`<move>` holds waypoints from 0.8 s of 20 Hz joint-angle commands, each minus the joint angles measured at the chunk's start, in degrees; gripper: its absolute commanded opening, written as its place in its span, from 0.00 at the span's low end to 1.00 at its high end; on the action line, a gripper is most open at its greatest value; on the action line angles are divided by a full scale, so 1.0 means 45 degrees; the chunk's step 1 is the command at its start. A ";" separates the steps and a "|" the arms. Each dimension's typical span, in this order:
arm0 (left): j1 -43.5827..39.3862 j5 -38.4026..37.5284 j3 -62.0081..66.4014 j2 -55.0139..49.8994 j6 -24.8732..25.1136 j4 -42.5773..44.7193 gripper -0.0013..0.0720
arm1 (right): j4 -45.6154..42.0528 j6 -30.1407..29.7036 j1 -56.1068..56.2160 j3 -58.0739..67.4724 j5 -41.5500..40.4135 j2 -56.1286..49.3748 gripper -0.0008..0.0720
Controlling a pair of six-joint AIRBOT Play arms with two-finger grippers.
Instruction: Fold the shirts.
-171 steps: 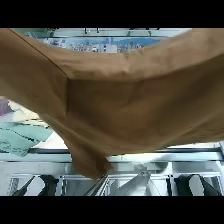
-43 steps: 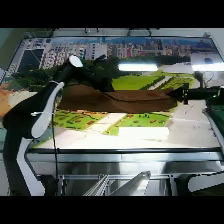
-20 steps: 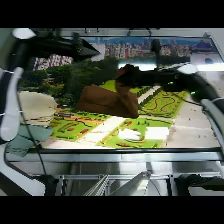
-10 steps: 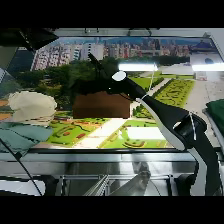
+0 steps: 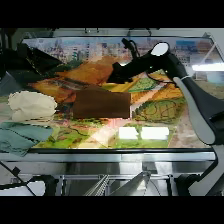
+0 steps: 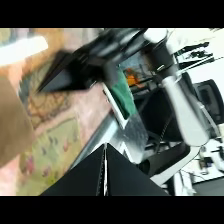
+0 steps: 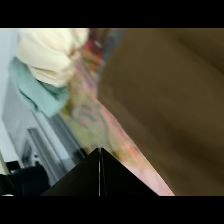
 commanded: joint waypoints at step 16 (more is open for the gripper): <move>0.0005 0.0981 -0.4605 0.0661 0.2035 -0.0141 0.02 | 0.1467 -0.1273 -0.0976 -0.4682 -0.1802 -0.1914 0.97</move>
